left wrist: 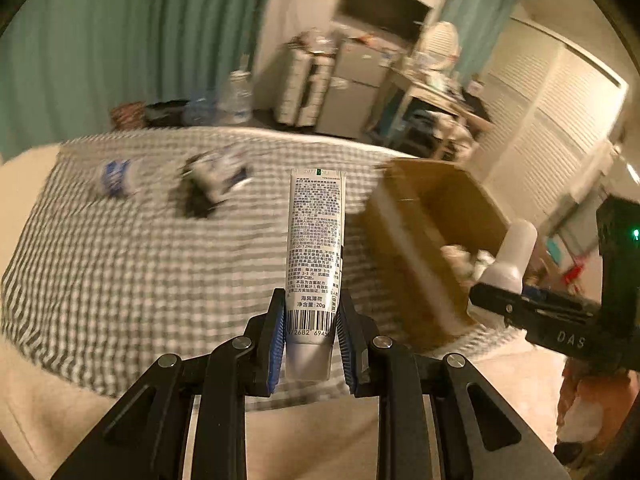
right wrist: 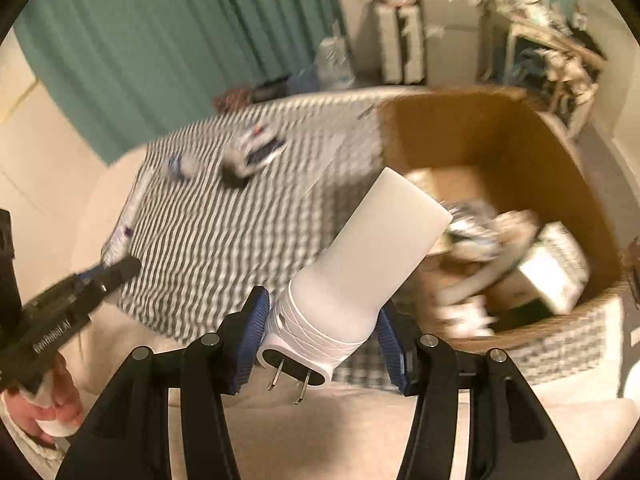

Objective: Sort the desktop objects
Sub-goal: 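Carry the tube and plug over the cardboard box and release both, then move both tools back over the bed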

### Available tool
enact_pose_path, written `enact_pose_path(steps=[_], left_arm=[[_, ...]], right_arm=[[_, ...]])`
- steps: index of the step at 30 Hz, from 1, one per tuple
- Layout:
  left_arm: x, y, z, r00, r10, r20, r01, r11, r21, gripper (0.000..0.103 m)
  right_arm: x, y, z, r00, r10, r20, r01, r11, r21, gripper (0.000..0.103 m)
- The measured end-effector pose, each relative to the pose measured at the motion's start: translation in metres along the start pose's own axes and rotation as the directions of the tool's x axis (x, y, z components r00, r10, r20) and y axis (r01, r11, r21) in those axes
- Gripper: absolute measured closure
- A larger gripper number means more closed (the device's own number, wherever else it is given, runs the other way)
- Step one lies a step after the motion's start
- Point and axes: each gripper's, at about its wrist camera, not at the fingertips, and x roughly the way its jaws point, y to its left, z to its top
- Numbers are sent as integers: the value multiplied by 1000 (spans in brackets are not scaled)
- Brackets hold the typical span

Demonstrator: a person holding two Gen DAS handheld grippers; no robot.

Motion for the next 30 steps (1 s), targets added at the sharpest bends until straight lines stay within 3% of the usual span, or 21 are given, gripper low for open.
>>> enact_pose_path(steps=[4,9,13,17,18,19,20,23,26,30], left_arm=[[10,-67,16,998,-61,-14,62,994,95,80],[65,-145,38,997,-47,-59,59,969,240,80],[117,-175,56,992,-77,-100,98,967,234,80],[155,-176,73,980,-137,-144,159,976,151,73],[160,-173,76,976,-154,-156,176,975,137,54],[163,-172,78,973,-163,-164,186,974,129,25],[164,-167,82,976,-159,-150,179,975,130,17],[151,-155,90,991,-122,-50,129,977,172,13],[134,-139,93,996,-90,-17,91,968,233,13],[80,-97,83,994,-7,112,-20,972,235,12]], right_arm=[[-30,-43,-5,993,-102,58,97,992,79,50],[-25,-95,-16,993,-103,63,89,976,198,50],[-16,-118,-7,993,-95,72,77,974,215,51],[-10,-139,4,991,-97,97,72,969,237,49],[-9,-142,5,989,-83,125,48,966,255,43],[-10,-148,6,984,-67,163,18,959,284,25],[-9,-150,6,979,-64,192,1,951,309,18],[-3,-146,11,969,-105,225,31,950,312,14],[-6,-136,12,960,-140,243,65,954,293,14],[-23,-107,14,944,-191,269,126,963,239,14]])
